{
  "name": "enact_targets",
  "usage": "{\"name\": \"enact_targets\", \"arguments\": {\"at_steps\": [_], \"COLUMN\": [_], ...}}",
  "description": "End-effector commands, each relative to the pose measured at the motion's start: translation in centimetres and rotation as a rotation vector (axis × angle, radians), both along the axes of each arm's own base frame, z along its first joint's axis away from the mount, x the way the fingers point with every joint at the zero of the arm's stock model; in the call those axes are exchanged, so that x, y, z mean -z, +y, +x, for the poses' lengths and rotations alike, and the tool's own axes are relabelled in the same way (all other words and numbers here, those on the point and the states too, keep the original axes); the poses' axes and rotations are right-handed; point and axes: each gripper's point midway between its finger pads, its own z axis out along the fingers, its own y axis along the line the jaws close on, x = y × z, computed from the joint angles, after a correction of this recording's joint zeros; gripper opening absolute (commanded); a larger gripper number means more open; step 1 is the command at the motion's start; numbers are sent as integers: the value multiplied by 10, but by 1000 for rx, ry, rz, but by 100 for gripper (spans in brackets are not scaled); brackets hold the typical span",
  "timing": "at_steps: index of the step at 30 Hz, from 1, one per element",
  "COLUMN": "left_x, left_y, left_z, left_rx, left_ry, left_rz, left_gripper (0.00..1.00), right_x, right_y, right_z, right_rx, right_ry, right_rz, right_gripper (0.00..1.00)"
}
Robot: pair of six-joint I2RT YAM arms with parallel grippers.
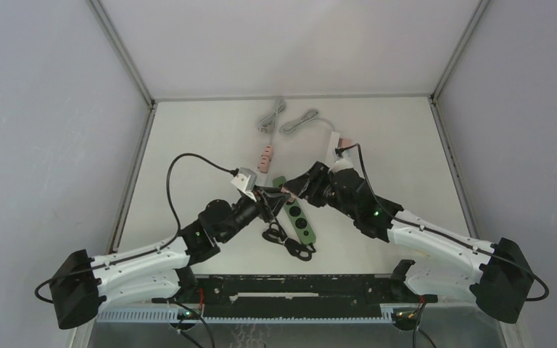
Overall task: Insert the plug
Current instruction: Adjust the plug.
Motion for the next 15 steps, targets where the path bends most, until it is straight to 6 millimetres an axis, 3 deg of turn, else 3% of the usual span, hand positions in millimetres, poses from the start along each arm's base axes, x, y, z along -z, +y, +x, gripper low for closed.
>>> {"name": "enact_targets", "arguments": {"at_steps": [1, 8, 15], "left_x": [-32, -37, -45], "left_y": [4, 17, 24], "left_z": [-6, -12, -21], "left_rx": [45, 117, 207], "left_ry": [-103, -157, -203], "left_rz": [-40, -40, -16], "left_gripper": [0, 0, 0], "right_x": [-32, -42, -50], "right_y": [4, -11, -34], "right_z": [-4, -12, -30], "right_rx": [-80, -236, -441], "right_ry": [-138, -275, -441], "right_rz": [19, -48, -113], "right_gripper": [66, 90, 94]}}
